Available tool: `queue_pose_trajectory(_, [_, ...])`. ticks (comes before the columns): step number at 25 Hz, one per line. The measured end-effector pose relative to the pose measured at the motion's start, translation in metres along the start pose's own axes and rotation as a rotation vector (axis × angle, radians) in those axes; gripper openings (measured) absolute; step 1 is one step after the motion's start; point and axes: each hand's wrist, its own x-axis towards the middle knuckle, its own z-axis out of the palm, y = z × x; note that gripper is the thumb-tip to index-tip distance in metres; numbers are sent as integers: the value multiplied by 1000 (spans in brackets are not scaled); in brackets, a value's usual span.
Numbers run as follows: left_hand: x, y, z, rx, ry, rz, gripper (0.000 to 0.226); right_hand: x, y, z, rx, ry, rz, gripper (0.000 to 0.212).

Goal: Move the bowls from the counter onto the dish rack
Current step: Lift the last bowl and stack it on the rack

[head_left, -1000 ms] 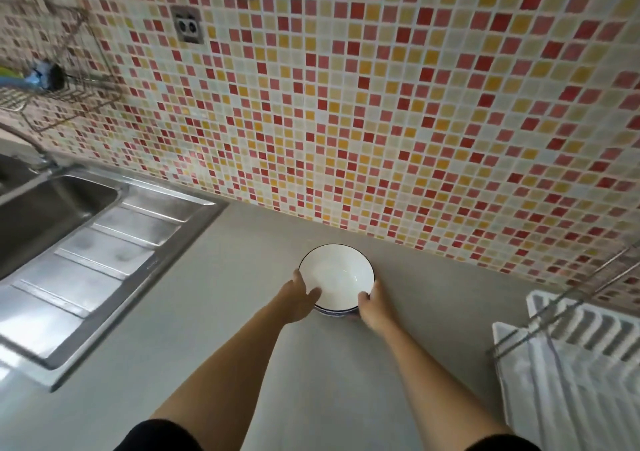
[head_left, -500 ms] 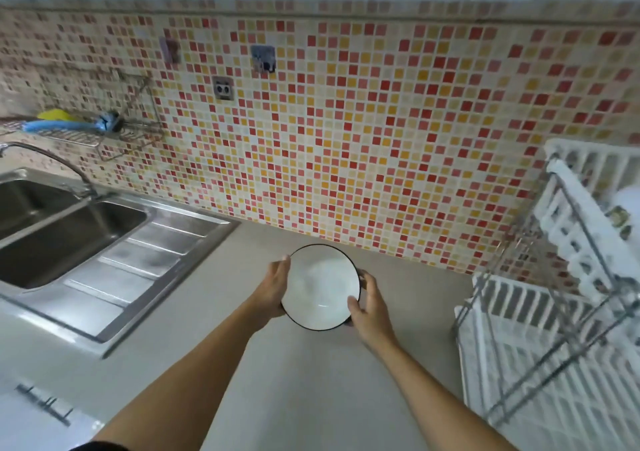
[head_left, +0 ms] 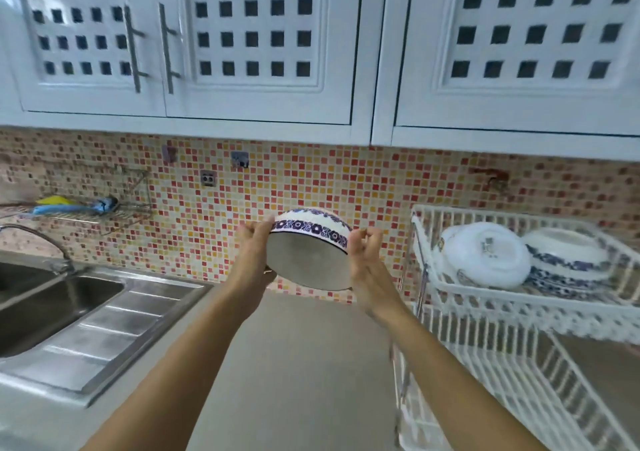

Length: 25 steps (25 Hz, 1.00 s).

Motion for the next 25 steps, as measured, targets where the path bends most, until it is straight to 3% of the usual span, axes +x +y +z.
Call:
queue_pose_trajectory(3, [-25,31,35,61,-143,156,26,-6,-27,-46,100,37,-63,78])
queue_pose_trajectory(6, [-42,47,71,132,-293,282,45,-11,-36,-97,164,16,-108,61])
queue_pose_trajectory(10, [-44,55,138,264,-474,358,50,-9,-24,-184,161,45,-175,70])
queue_pose_trajectory(12, [-43,54,179,388,-539,406,71,-6,-12,-229,132,73,-199,68])
queue_pose_trajectory(17, [-49,32,289,547,-581,486,73,-12,28,-339,-78,80,-236,71])
queue_pose_trajectory(22, [-45,-8,364,660,-620,450,96,-7,92,-415,-312,17,-209,76])
queue_pose_trajectory(25, [-39,-29,394,736,-611,475,116,2,121,-441,-462,-59,-171,96])
